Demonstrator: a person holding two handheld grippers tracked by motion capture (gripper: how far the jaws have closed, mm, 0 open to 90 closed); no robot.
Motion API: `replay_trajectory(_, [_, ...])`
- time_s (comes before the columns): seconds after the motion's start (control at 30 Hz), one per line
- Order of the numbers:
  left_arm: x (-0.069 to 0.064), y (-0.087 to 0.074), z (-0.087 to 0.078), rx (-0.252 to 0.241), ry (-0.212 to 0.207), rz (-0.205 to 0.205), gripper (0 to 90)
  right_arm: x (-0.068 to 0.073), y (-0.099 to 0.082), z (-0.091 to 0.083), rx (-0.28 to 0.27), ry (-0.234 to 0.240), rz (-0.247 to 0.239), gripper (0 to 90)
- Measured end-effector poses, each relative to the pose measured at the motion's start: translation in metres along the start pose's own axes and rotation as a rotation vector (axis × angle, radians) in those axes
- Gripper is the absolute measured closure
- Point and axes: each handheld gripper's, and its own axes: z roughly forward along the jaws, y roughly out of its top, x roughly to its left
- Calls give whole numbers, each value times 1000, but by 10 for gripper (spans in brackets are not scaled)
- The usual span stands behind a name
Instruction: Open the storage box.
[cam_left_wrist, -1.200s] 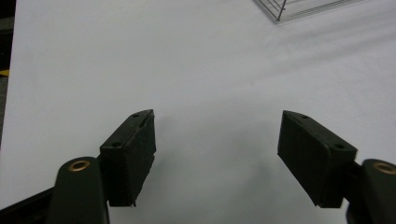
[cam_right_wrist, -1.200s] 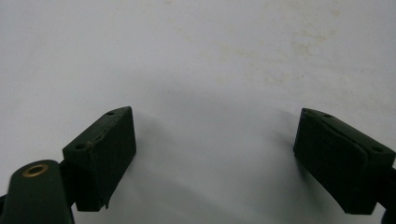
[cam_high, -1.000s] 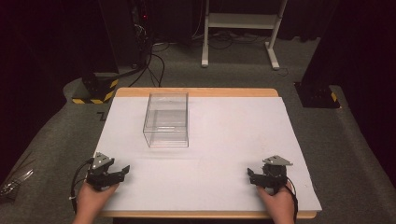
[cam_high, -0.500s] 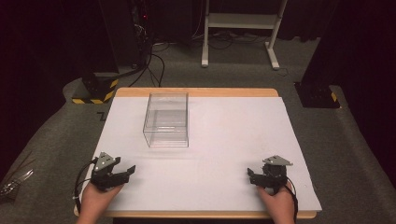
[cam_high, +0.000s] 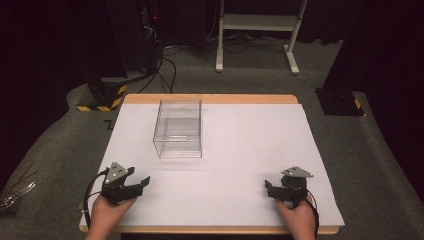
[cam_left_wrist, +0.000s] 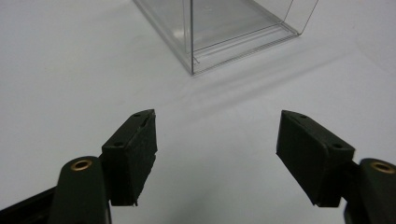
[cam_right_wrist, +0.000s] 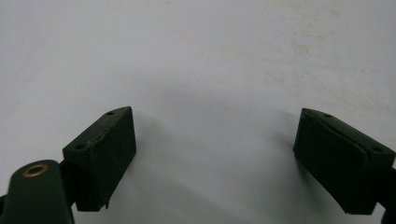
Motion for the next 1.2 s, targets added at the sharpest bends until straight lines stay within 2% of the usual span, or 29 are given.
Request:
replay_trajectory(0.23, [-7, 5, 0, -30, -31, -17, 293, 0, 0, 0, 0, 0, 0, 128])
replay_trajectory(0.5, [-17, 12, 5, -44, -73, -13, 293, 0, 0, 0, 0, 0, -1, 128])
replay_trajectory(0.73, [-27, 20, 12, -56, -92, 3, 284, 0, 0, 0, -1, 0, 0, 128])
replay_trajectory(0.83, [-35, 27, 15, -66, -91, 33, 284, 0, 0, 0, -1, 0, 0, 128])
replay_trajectory(0.9, [-36, 28, 16, -70, -91, 33, 280, 0, 0, 0, -1, 0, 0, 128])
replay_trajectory(0.93, [-38, 32, 19, -77, -113, 10, 278, 0, 0, 0, -1, 0, 0, 128])
replay_trajectory(1.03, [-43, 38, 23, -81, -114, 29, 278, 0, 0, 0, -1, 0, -1, 129])
replay_trajectory(1.17, [-45, 47, 27, -92, -138, 46, 303, 0, 0, 0, 0, 0, 0, 129])
replay_trajectory(1.2, [-45, 48, 27, -95, -144, 39, 307, 0, 0, 0, 0, 0, 0, 129])
